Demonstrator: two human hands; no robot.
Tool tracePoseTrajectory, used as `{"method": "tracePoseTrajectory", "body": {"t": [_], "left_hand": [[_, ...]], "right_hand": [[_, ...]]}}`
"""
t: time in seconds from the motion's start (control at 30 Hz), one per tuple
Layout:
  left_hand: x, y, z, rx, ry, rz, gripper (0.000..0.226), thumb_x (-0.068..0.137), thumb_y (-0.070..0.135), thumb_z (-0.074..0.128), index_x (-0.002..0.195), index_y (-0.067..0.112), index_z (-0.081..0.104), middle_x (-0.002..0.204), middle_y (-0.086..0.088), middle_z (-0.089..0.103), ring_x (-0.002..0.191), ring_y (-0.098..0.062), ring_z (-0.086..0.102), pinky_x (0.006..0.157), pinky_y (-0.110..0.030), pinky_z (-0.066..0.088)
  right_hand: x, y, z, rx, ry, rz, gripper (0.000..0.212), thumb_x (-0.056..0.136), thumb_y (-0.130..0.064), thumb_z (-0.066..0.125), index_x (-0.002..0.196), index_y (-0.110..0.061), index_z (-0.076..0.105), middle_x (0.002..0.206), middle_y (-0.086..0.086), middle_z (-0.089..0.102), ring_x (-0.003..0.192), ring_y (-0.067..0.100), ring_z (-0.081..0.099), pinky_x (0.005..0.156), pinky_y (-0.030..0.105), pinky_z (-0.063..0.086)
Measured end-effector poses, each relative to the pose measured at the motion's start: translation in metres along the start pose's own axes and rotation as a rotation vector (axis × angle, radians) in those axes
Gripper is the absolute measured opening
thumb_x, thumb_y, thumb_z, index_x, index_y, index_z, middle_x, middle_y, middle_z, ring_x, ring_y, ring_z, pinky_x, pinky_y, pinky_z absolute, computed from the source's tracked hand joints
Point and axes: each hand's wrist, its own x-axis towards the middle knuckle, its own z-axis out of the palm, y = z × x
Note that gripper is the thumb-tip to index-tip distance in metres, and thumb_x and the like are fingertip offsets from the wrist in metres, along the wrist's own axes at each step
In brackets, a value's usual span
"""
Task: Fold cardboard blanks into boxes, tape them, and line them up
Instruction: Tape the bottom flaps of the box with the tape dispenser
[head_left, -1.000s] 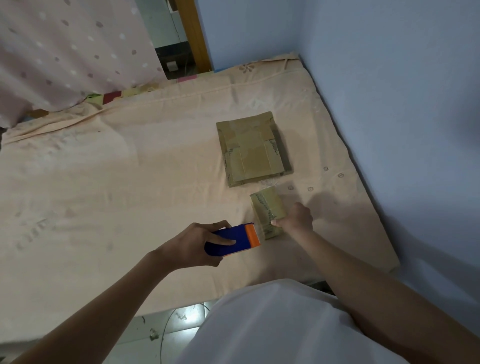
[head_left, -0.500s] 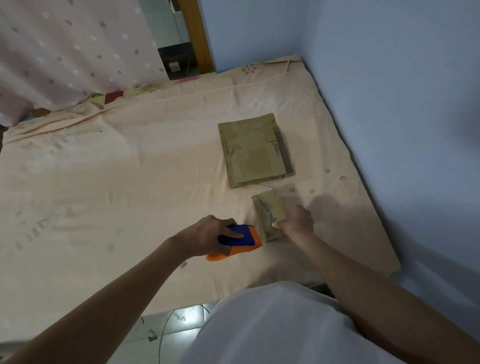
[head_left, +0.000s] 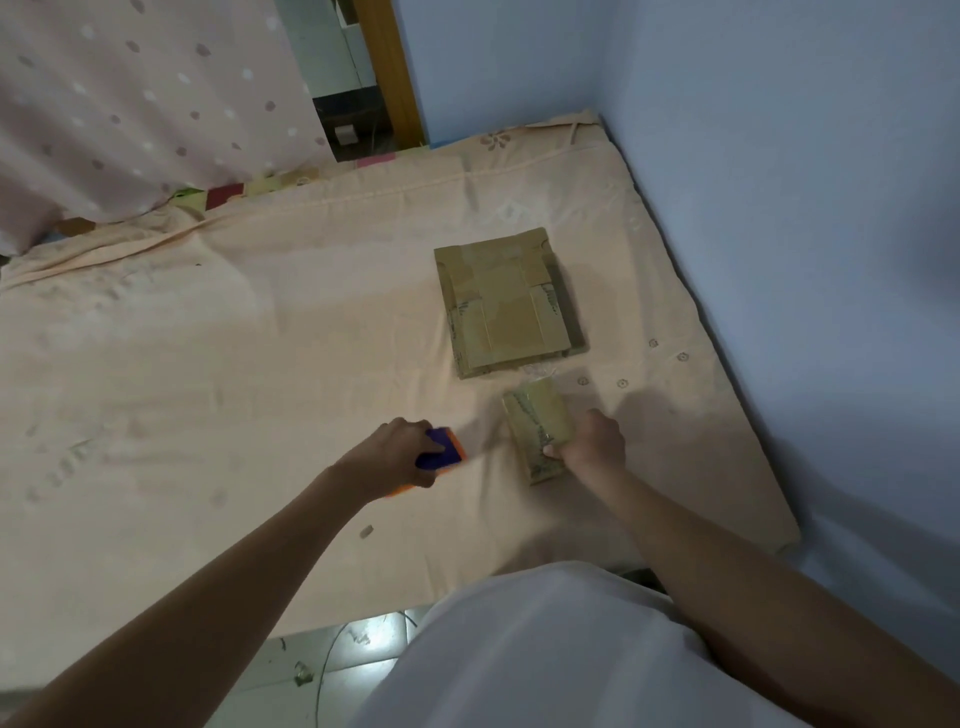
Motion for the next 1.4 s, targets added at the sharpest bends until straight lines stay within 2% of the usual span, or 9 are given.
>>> {"method": "tracePoseTrajectory", "body": {"t": [0.13, 0.3, 0.43, 0.53, 0.6, 0.73, 0.83, 1.23, 1.4], "left_hand": [[0.005, 0.005, 0.021, -0.048, 0.228, -0.017, 0.031, 0.097, 0.028, 0.059, 0.122, 0.01, 0.061, 0.136, -0.006, 0.049, 0.104, -0.023, 0.053, 0.088, -0.033, 0.048], [0.009, 0.019, 0.065, -0.064, 0.102, -0.091, 0.054, 0.097, -0.003, 0.043, 0.15, 0.007, 0.037, 0.165, -0.011, 0.013, 0.15, -0.03, 0.015, 0.12, -0.039, 0.022], [0.009, 0.03, 0.1, -0.12, 0.125, -0.123, 0.053, 0.089, -0.008, 0.047, 0.14, 0.003, 0.049, 0.163, -0.015, 0.015, 0.141, -0.037, 0.032, 0.115, -0.041, 0.031], [0.01, 0.054, 0.098, -0.223, 0.262, -0.183, 0.028, 0.088, 0.001, 0.05, 0.11, 0.002, 0.068, 0.14, -0.017, 0.052, 0.118, -0.038, 0.049, 0.099, -0.038, 0.039], [0.014, 0.072, 0.087, -0.497, 0.38, -0.256, 0.025, 0.092, 0.002, 0.051, 0.108, 0.002, 0.07, 0.111, -0.015, 0.069, 0.104, -0.034, 0.06, 0.086, -0.029, 0.041], [0.026, 0.097, 0.065, -1.332, 0.203, -0.444, 0.025, 0.101, 0.027, 0.054, 0.108, 0.01, 0.07, 0.109, -0.009, 0.071, 0.091, -0.021, 0.06, 0.084, -0.035, 0.049], [0.033, 0.1, 0.062, -1.562, 0.193, -0.523, 0.026, 0.099, 0.031, 0.059, 0.107, 0.008, 0.069, 0.101, -0.007, 0.07, 0.086, -0.017, 0.06, 0.081, -0.035, 0.052], [0.044, 0.095, 0.072, -1.607, 0.316, -0.616, 0.013, 0.087, 0.008, 0.073, 0.099, 0.004, 0.073, 0.078, -0.004, 0.065, 0.071, -0.014, 0.056, 0.061, -0.023, 0.049], [0.047, 0.092, 0.077, -1.582, 0.34, -0.69, 0.019, 0.084, 0.009, 0.077, 0.103, 0.008, 0.075, 0.081, 0.003, 0.065, 0.082, -0.013, 0.057, 0.071, -0.029, 0.046]], "right_hand": [[0.0, 0.003, 0.001, 0.0, 0.0, 0.001, 0.059, 0.069, -0.038, 0.091, 0.11, -0.007, 0.061, 0.115, 0.013, 0.068, 0.107, 0.033, 0.065, 0.08, 0.034, 0.051], [-0.001, 0.004, -0.001, 0.014, 0.0, 0.017, 0.062, 0.07, -0.039, 0.09, 0.112, -0.004, 0.061, 0.119, 0.015, 0.067, 0.11, 0.034, 0.064, 0.078, 0.032, 0.048], [-0.001, 0.008, 0.002, 0.033, -0.009, 0.022, 0.065, 0.067, -0.047, 0.09, 0.106, -0.006, 0.059, 0.114, 0.014, 0.067, 0.106, 0.032, 0.064, 0.07, 0.029, 0.04], [-0.001, 0.009, 0.003, 0.033, -0.008, 0.04, 0.07, 0.065, -0.051, 0.09, 0.108, -0.005, 0.059, 0.114, 0.013, 0.067, 0.106, 0.032, 0.064, 0.07, 0.029, 0.041], [-0.001, 0.008, 0.005, 0.039, -0.026, 0.056, 0.072, 0.064, -0.053, 0.089, 0.108, -0.004, 0.061, 0.115, 0.014, 0.068, 0.107, 0.031, 0.065, 0.07, 0.029, 0.043], [-0.002, 0.008, 0.01, 0.048, -0.039, 0.069, 0.07, 0.069, -0.051, 0.088, 0.111, -0.003, 0.06, 0.118, 0.014, 0.068, 0.111, 0.032, 0.064, 0.075, 0.03, 0.045], [-0.002, 0.008, 0.012, 0.058, -0.045, 0.077, 0.068, 0.07, -0.05, 0.087, 0.111, -0.003, 0.06, 0.118, 0.015, 0.067, 0.111, 0.032, 0.064, 0.074, 0.029, 0.044], [-0.003, 0.007, 0.015, 0.051, -0.027, 0.04, 0.066, 0.07, -0.046, 0.089, 0.111, -0.003, 0.06, 0.116, 0.015, 0.067, 0.107, 0.032, 0.064, 0.071, 0.028, 0.042], [0.001, 0.003, 0.017, 0.043, -0.024, 0.059, 0.068, 0.067, -0.045, 0.09, 0.113, -0.003, 0.06, 0.119, 0.016, 0.066, 0.111, 0.033, 0.063, 0.081, 0.033, 0.049]]}}
